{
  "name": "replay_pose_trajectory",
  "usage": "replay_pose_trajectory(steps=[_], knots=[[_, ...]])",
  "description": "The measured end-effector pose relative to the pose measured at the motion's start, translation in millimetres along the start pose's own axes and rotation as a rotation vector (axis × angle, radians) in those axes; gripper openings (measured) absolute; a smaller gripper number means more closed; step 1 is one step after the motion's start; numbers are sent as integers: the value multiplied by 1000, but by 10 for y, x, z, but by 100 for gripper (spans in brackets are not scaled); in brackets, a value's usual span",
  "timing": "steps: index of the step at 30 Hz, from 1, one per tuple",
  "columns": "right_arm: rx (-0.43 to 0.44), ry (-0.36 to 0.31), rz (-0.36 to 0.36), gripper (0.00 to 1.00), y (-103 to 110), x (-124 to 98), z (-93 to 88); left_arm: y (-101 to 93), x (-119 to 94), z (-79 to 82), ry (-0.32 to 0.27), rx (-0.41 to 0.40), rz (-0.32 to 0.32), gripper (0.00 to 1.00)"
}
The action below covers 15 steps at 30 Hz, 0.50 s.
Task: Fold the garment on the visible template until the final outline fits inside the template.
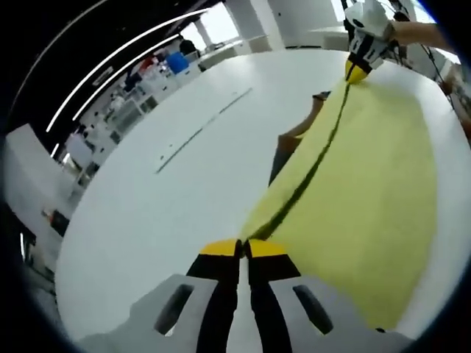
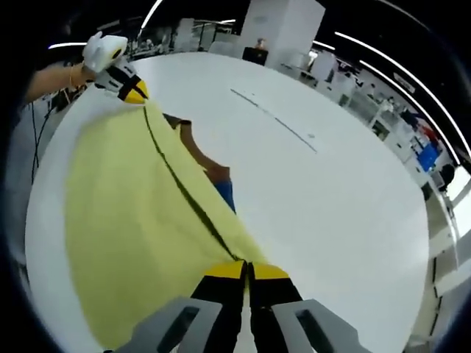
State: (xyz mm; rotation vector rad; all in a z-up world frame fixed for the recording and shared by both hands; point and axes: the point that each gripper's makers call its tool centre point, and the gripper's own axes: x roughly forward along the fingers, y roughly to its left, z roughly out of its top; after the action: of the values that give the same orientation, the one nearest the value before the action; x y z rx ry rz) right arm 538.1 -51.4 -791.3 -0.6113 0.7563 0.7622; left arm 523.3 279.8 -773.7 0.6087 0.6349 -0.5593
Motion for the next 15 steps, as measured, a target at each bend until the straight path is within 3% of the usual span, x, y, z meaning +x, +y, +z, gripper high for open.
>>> replay_pose_trajectory(steps=[2,5,9,12,15], knots=[[9,-18,-30,0,-61,-29,60,43,-6,41,-21,-29,12,1],[77,-60,-114,0,-252,-33,165,137,15,92,-57,-169,52,1],[184,-54,-112,0,-305,61,120,288,49,140,-120,-352,96,0],[228,-48,-115,0,-317,76,83,315,20,125,-133,-412,97,7],[284,-51,-114,10,-313,49,77,306,-21,91,-129,-425,93,15]])
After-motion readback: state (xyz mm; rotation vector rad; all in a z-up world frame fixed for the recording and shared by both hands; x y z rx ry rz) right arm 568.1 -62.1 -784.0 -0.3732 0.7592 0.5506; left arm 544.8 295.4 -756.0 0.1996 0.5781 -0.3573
